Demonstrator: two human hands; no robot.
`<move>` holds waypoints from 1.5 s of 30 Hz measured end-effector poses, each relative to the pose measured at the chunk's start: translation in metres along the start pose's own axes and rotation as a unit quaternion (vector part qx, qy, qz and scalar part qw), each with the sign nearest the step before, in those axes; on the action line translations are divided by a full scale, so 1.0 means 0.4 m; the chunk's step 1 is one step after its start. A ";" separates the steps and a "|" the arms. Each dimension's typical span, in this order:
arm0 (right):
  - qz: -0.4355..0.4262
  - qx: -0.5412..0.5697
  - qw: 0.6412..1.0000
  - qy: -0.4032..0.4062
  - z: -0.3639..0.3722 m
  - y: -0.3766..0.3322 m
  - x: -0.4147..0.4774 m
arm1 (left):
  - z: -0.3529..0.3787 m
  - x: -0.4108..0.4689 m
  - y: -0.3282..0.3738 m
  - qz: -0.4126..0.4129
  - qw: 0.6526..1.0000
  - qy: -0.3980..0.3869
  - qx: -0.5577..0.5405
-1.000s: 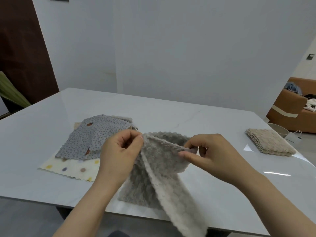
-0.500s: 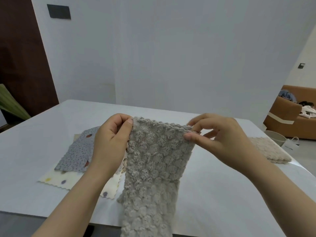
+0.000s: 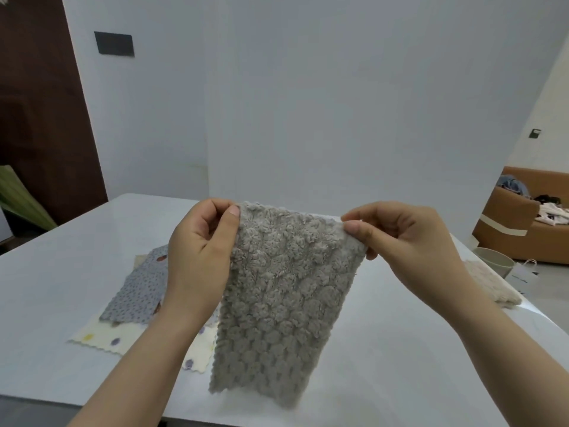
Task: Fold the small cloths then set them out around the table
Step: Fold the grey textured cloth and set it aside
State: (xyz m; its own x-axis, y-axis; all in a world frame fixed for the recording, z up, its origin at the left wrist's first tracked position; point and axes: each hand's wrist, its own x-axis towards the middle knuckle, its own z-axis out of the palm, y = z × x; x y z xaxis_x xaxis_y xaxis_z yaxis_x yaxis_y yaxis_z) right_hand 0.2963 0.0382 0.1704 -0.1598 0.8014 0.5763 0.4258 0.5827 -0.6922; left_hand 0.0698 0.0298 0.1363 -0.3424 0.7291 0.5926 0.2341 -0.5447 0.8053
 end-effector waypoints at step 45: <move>-0.002 -0.012 0.998 -0.054 0.034 -0.032 -0.008 | 0.035 -0.124 -0.054 -0.050 0.983 -0.176 -0.016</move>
State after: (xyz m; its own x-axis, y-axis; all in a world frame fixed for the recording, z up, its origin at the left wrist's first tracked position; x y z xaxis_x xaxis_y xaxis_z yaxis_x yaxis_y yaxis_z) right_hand 0.2793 0.0301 0.1714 -0.2561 0.8094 0.5285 0.4457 0.5840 -0.6785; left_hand 0.0943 0.0112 0.0898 -0.0243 0.8748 0.4838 0.1838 -0.4718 0.8624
